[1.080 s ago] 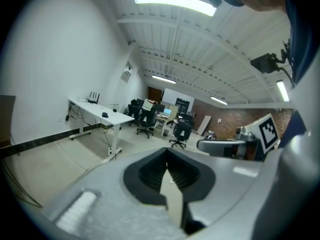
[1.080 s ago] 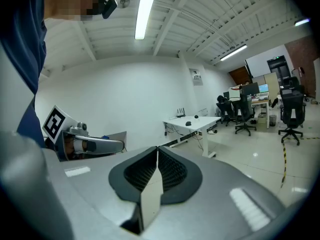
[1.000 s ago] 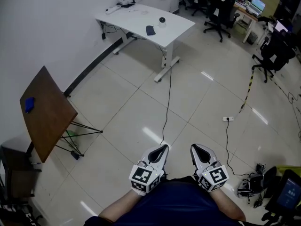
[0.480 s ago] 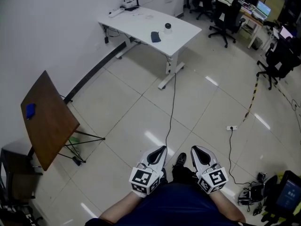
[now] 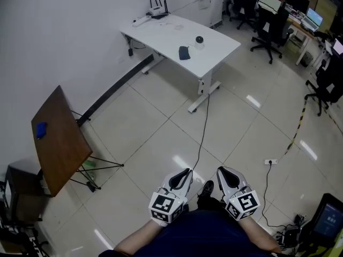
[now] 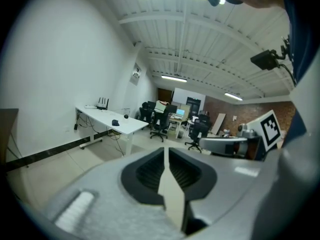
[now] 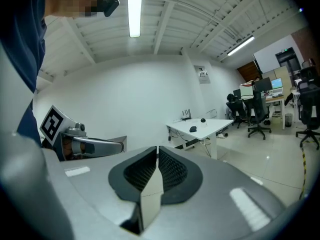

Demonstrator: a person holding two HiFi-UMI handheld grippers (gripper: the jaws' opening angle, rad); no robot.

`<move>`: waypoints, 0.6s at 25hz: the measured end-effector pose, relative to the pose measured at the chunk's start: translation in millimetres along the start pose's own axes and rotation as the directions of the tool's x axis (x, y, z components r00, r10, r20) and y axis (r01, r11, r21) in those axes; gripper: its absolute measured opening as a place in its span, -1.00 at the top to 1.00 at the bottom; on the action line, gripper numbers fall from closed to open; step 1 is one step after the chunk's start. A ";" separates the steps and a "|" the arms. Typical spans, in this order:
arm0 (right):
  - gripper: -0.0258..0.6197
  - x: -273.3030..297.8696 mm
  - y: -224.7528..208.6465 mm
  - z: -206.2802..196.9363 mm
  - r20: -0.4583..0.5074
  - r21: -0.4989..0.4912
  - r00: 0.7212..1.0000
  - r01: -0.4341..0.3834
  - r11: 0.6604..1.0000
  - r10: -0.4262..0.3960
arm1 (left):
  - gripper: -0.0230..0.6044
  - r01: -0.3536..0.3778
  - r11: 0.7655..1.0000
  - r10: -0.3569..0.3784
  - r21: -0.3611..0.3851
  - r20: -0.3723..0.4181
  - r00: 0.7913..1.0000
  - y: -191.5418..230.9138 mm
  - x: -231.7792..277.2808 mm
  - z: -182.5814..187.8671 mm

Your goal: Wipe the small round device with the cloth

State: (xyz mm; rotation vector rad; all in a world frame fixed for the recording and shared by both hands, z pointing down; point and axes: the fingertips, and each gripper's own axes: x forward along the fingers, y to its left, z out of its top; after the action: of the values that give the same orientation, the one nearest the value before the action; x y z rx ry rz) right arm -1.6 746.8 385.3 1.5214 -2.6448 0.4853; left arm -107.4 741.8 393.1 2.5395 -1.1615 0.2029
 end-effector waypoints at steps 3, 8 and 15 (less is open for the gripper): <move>0.86 11.7 -22.4 9.7 0.004 0.010 1.000 -0.021 1.000 0.021 | 0.83 -0.023 1.000 0.023 -0.001 0.009 1.000 1.9 22.7 12.1; 0.86 25.2 -57.8 23.1 0.006 0.011 0.999 -0.051 0.999 0.051 | 0.83 -0.045 0.999 0.045 -0.022 0.001 0.999 -5.4 58.6 31.2; 0.86 38.5 -93.7 29.6 -0.005 0.024 0.997 -0.074 0.997 0.074 | 0.83 -0.060 0.998 0.060 -0.012 0.010 0.998 -6.6 94.0 32.7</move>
State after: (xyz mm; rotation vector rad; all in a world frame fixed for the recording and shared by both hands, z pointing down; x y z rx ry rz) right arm 61.6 662.3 387.7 1.4302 -2.7080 0.5276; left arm -41.1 667.6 386.1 2.5003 -1.2397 0.1972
